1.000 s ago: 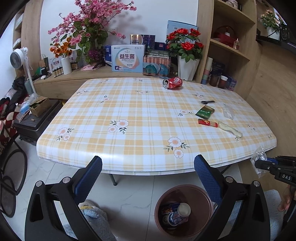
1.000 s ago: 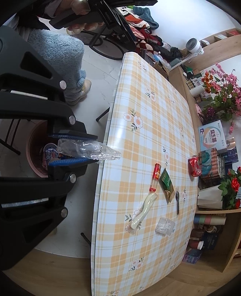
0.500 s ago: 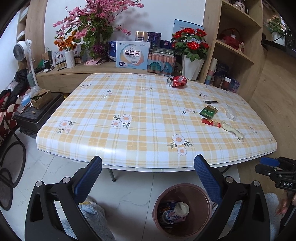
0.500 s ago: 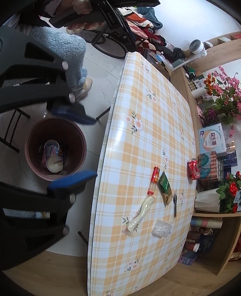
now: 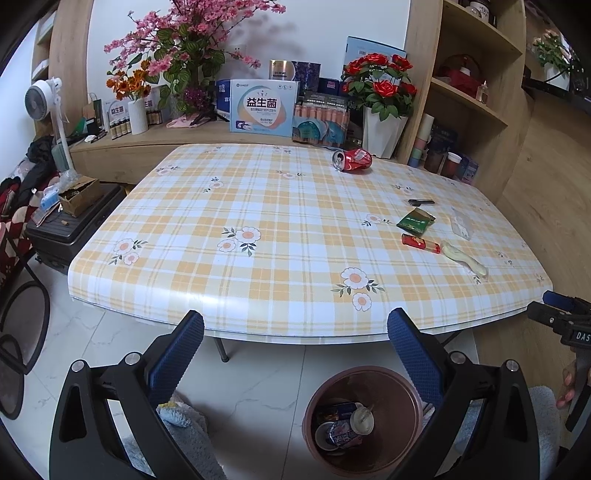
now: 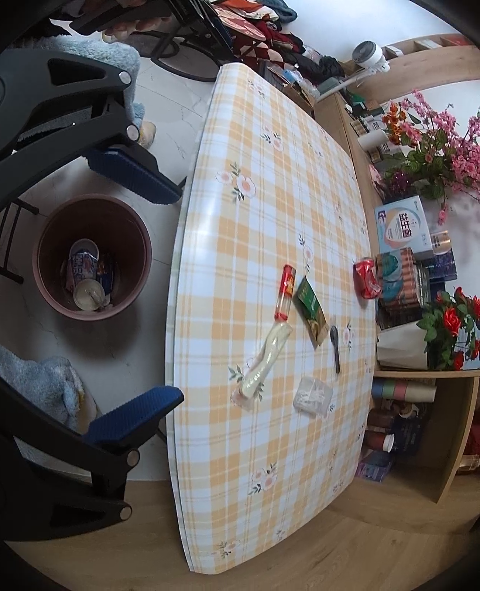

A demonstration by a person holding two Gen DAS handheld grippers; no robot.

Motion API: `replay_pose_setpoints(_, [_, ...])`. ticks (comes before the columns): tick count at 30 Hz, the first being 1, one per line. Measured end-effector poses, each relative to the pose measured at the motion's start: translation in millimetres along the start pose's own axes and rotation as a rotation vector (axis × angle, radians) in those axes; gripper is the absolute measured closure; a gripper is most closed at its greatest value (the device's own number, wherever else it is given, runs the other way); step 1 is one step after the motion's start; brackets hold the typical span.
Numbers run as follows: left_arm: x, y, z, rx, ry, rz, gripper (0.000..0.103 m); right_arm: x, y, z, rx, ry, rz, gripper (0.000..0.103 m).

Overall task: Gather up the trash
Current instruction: 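Move the left tool to the red crushed can and close on it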

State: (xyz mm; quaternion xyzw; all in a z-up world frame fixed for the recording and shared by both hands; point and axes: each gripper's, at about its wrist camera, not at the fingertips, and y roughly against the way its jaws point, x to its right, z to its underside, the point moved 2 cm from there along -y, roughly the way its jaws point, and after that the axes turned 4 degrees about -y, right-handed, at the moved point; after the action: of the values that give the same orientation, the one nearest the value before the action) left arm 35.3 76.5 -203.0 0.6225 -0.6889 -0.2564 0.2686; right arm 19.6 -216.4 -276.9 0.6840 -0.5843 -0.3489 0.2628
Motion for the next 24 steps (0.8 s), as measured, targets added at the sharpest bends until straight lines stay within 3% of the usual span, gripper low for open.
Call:
replay_pose_setpoints(9, [16, -30, -13, -0.029, -0.047, 0.012, 0.006, 28, -26, -15, -0.023, 0.019, 0.024, 0.006])
replay_pose_setpoints(14, [20, -57, -38, -0.044, -0.050, 0.046, 0.006, 46, -50, -32, -0.039, 0.021, 0.032, 0.006])
replay_pose_setpoints(20, [40, -111, -106, -0.032, -0.097, 0.142, 0.006, 71, -85, -68, -0.044, 0.005, 0.037, 0.006])
replay_pose_setpoints(24, [48, -172, -169, -0.047, -0.018, 0.214, 0.006, 88, -108, -98, -0.037, -0.007, 0.046, 0.006])
